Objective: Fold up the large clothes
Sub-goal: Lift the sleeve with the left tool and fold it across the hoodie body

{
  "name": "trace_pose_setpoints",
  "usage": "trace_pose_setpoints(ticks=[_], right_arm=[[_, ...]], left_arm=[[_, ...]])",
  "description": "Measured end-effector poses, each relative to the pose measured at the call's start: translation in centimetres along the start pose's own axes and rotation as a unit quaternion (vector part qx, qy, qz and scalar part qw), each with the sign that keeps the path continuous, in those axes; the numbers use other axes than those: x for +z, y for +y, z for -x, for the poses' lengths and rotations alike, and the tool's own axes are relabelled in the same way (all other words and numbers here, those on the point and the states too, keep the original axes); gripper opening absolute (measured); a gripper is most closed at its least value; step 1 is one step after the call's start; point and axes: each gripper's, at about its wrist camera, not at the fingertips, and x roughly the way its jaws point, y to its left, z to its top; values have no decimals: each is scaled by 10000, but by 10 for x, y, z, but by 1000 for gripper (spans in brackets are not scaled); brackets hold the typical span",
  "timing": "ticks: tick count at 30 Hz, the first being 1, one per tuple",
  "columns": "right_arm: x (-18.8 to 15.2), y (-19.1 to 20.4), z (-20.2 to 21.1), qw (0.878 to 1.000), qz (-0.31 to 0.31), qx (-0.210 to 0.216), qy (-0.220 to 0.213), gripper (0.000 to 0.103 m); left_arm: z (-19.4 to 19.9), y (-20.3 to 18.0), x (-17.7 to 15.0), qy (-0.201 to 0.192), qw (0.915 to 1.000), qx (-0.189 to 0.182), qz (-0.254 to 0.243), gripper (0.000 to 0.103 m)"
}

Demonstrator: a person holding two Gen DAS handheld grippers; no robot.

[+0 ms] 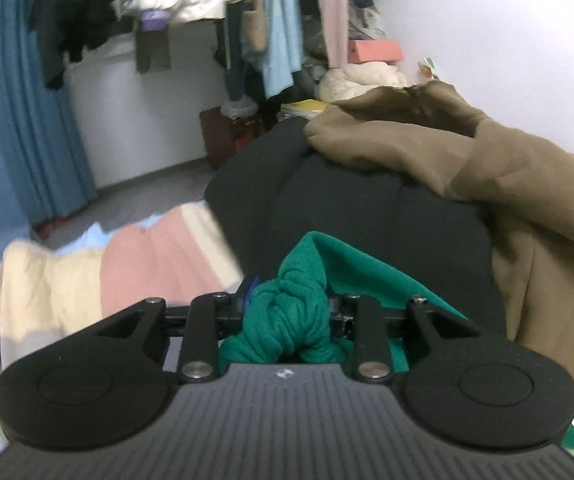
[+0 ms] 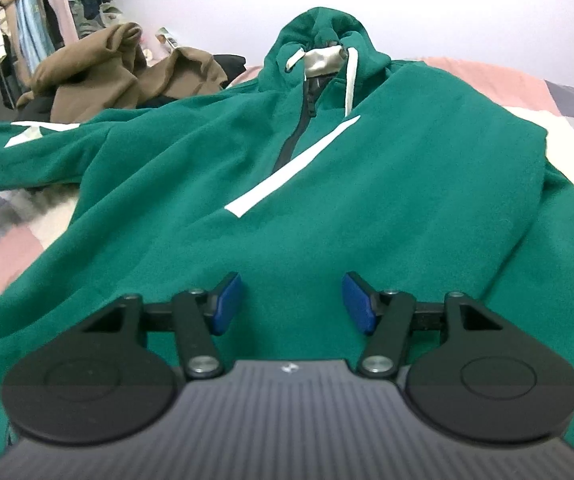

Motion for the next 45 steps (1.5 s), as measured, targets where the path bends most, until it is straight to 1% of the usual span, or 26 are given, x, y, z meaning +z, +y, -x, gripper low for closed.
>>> trace_pose_setpoints(ticks=[3,6,8,12,14,16,20,23,26,30,31,34,35,37,40,42,45], right_arm=[[6,0,-6,10000,-37,21,-45,60],[9,-4,-9,9997,-217,61,-22,60],[10,-6,-9,9994,-341,95,-28,60],[11,-8,-3,9990,-429,140,-57,60],[11,-8,4,9989,-457,97,-66,60],[12,-9,15,9988,-470,72,-148,59],[10,-18,43,9977,-462,5,-489,60],[6,-29,56,9959,-730,74,-525,60],[5,-41,67,9933,-937,112,-665,60],[-3,-63,81,9887,-1241,51,-844,61],[-8,-69,84,9867,-1367,65,-876,61],[-22,-80,90,9857,-1496,122,-765,61],[-26,-85,95,9837,-1597,176,-804,61],[-29,-91,101,9818,-1661,156,-910,60],[-34,-98,108,9807,-1683,155,-986,61],[-36,-99,109,9810,-1666,173,-984,61],[-37,-106,109,9798,-1736,195,-976,60]], left_arm=[[4,-21,8,-83,9996,-28,-281,34],[16,-27,18,-46,9989,-350,-319,34],[39,-33,26,-131,9974,-558,-441,34],[106,-45,46,-385,9920,-1087,-507,34],[145,-56,54,-527,9867,-1433,-557,34],[189,-72,58,-686,9796,-1764,-672,34],[280,-121,51,-1089,9603,-2314,-1115,34],[338,-162,32,-1249,9441,-2677,-1460,34],[391,-211,-2,-1310,9267,-2984,-1872,34],[436,-273,-60,-1086,9051,-3397,-2314,35],[443,-288,-75,-1004,9008,-3473,-2404,35],[458,-329,-122,-718,8899,-3647,-2644,35],[460,-339,-136,-651,8872,-3678,-2708,35],[462,-357,-164,-484,8834,-3727,-2800,35],[456,-369,-192,-198,8830,-3766,-2796,35],[455,-368,-206,-141,8842,-3750,-2781,36],[447,-360,-217,-51,8825,-3759,-2827,41]])
